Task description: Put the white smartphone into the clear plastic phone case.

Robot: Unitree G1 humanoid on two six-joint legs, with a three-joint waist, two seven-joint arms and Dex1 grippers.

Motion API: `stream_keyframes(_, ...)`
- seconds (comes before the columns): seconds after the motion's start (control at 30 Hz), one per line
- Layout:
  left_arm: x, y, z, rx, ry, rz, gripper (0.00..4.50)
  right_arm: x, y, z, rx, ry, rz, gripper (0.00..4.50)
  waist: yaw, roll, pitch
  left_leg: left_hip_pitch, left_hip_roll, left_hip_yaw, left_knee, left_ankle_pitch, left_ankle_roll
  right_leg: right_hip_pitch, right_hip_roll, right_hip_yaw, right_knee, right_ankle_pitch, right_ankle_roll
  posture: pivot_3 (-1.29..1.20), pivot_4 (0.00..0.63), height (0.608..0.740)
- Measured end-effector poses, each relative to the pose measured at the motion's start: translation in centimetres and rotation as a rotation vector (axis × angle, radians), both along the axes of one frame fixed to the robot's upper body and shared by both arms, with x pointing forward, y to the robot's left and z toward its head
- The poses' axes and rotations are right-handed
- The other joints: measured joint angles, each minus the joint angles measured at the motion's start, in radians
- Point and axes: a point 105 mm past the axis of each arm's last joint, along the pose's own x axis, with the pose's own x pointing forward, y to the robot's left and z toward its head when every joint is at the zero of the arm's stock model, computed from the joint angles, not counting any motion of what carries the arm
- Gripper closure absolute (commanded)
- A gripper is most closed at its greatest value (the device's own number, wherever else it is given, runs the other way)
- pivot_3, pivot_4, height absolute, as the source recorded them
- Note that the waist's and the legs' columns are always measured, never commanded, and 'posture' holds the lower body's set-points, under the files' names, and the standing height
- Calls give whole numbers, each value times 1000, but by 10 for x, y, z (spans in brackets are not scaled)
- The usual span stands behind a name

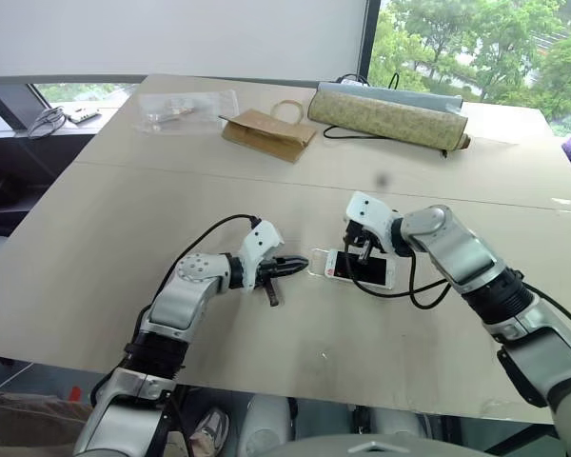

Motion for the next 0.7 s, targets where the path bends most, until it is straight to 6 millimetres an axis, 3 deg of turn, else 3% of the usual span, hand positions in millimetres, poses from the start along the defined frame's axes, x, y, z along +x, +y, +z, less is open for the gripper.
stream_keyframes(0.7,-1,1,-1,1,-6,9,4412,-22,8,5,-27,-12,128,4500,0,0,0,0,0,0,0,0,0,0,0,0,0,0,0,0,150,740)
